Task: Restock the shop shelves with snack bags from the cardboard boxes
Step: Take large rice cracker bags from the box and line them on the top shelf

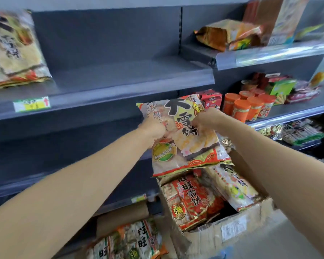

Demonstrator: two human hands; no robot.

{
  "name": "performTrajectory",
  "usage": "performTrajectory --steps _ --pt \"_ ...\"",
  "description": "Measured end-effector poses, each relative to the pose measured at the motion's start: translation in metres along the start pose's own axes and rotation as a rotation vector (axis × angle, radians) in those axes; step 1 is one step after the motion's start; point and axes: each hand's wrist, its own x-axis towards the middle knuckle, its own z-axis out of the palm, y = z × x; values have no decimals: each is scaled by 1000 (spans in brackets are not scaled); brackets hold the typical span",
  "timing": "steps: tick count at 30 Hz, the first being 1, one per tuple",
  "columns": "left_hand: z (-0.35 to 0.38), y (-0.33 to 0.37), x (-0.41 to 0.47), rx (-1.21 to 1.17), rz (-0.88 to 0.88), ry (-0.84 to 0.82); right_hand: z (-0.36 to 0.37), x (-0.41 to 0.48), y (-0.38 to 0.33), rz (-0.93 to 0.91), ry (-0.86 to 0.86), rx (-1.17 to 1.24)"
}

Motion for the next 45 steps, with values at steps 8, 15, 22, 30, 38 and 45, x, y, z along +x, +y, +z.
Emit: performTrajectory --steps 8,15,22,30,38,45 --pt "-123 43 23 -108 183 223 -18 0 -117 -256 166 218" --pt "-226 67 25 -149 331 506 5 23 -223 -499 249 284" --pt "-301 63 91 -101 426 552 43 80 -293 -563 269 274" --pt "-349 56 183 -162 393 559 80 162 -354 -596 301 264" --pt "-375 41 264 -192 318 547 114 225 -390 -602 288 205" --pt "-385 46 298 -111 321 592 124 250 -407 -574 294 195"
